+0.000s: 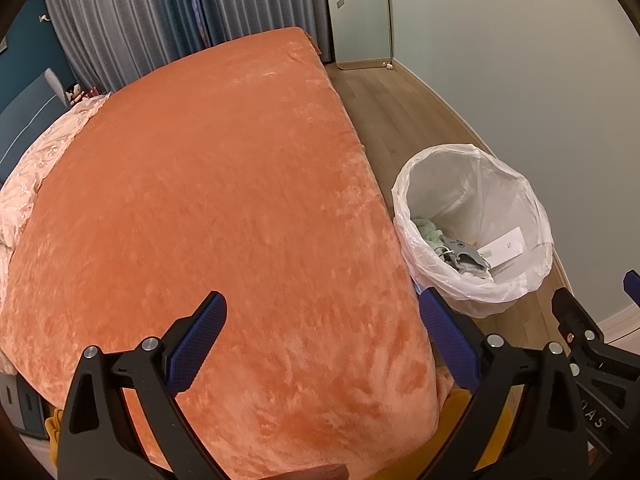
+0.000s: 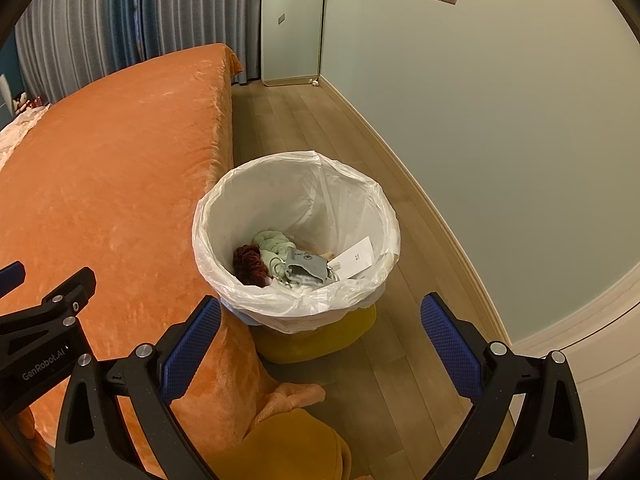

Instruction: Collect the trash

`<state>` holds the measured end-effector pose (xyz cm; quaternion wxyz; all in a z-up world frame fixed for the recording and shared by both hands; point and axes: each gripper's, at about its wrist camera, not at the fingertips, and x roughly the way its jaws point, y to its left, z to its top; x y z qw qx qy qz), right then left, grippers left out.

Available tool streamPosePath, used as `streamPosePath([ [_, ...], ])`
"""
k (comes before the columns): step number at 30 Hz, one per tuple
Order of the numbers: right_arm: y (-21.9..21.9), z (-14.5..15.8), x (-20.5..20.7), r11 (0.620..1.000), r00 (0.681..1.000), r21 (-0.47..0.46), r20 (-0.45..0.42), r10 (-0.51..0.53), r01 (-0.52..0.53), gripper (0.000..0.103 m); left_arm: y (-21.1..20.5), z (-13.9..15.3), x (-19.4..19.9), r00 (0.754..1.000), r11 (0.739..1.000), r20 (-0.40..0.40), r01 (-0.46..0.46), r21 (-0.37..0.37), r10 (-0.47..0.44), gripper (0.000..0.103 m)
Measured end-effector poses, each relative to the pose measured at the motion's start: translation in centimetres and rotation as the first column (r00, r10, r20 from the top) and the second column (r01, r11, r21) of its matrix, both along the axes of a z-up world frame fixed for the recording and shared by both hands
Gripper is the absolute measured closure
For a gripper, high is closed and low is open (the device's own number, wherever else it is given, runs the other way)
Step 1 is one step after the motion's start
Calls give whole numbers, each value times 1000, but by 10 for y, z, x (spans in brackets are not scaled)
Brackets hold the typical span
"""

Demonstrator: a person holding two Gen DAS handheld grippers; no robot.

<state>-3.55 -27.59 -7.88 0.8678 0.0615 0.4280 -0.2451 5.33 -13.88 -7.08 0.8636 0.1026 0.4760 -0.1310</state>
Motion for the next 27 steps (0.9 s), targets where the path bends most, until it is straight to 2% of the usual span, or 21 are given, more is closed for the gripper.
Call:
streamPosePath([
  [27, 0, -4, -4, 1000, 1000, 0, -8, -8, 8, 7, -4, -5, -5, 1000, 1000, -13, 12, 2, -12, 11],
])
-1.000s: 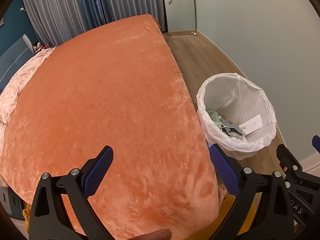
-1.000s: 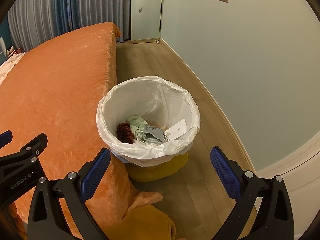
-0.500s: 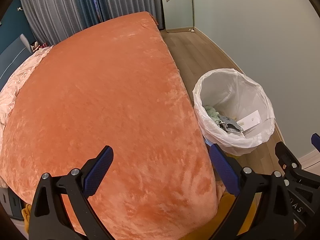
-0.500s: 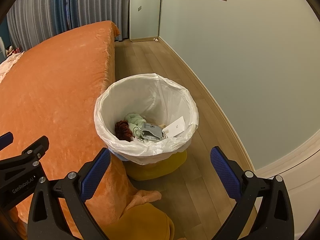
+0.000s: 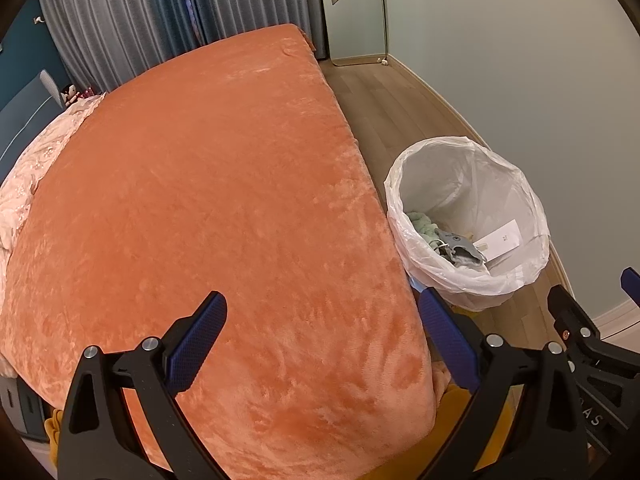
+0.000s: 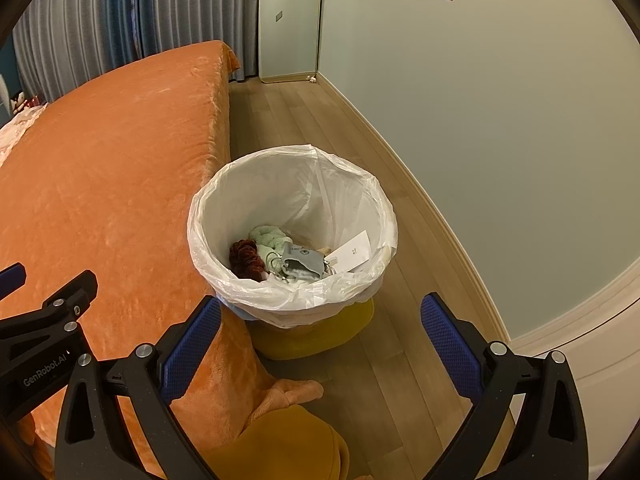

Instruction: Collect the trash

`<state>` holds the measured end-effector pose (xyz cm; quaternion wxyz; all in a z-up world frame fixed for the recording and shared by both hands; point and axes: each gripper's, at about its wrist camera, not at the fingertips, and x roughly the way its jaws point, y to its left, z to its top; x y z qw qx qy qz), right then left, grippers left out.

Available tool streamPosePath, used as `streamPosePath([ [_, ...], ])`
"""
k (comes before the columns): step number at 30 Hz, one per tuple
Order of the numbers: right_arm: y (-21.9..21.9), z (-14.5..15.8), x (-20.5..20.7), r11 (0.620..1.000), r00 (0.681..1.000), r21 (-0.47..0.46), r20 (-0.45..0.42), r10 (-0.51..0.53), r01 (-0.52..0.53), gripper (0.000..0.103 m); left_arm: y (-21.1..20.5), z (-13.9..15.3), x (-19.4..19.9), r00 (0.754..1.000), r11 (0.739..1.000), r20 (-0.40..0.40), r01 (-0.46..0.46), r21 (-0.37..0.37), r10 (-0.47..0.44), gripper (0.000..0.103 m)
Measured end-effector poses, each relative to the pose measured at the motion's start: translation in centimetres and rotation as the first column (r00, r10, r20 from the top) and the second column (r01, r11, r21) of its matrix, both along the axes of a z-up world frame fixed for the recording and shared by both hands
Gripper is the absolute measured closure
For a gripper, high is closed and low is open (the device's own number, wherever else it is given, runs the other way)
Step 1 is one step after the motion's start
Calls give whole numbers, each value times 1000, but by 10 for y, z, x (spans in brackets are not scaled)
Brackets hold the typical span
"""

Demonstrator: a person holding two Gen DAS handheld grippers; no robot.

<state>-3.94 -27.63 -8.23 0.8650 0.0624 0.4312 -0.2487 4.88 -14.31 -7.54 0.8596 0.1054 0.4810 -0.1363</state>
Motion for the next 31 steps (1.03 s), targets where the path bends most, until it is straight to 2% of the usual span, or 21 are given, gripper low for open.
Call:
streamPosePath([
  [31, -3, -1, -5, 1000, 1000, 5, -2, -18, 18, 7, -5, -3, -2, 1000, 1000, -20, 21, -6, -21, 11],
])
